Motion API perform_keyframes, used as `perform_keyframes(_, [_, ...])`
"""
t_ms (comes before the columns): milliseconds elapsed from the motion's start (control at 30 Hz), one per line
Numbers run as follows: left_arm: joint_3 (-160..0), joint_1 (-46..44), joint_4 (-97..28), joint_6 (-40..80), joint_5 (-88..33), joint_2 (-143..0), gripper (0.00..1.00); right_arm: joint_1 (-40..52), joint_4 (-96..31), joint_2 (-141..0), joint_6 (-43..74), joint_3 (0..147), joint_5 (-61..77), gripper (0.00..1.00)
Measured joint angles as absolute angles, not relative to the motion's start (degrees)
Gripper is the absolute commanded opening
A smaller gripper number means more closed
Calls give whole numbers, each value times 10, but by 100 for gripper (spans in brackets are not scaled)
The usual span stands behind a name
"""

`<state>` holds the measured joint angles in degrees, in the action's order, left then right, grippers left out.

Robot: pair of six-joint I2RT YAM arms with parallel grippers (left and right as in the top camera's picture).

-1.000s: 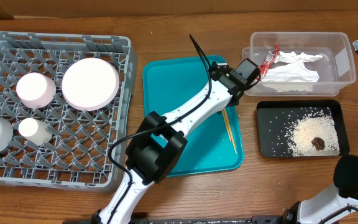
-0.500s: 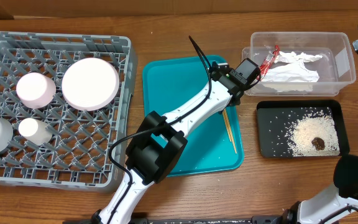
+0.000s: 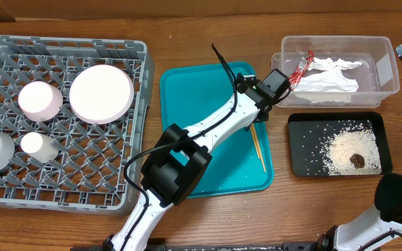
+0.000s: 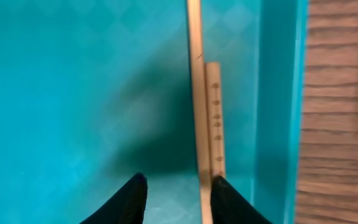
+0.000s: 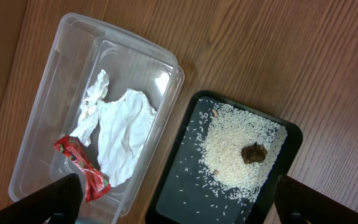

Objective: Sort waste into correct bins and load items into the dishwasher
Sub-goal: 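Close the left gripper on one wooden chopstick and lift it, then carry the chopstick to the rack and stand it in the rack's right side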

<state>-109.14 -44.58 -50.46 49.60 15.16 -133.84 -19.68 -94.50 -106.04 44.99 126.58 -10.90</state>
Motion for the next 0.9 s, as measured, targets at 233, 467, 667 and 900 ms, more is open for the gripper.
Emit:
perform_keyframes(233, [-1074,-446,-486,496,152,-1340,36,-197,-945,-1060,450,1266,-109,100])
perform_keyframes(467, [-1045,-446,-444,509,156,-1336,34,-197,-945,-1060,450,1266,-109,100])
perform_keyframes(667, [-1019,-446,-423,510,159,-1324,4,-197,-945,-1060,450,1266,-109,100])
perform_keyframes(900, [-1025,-445,-470,501,149,-1319,4,-197,-945,-1060,450,1266,-109,100])
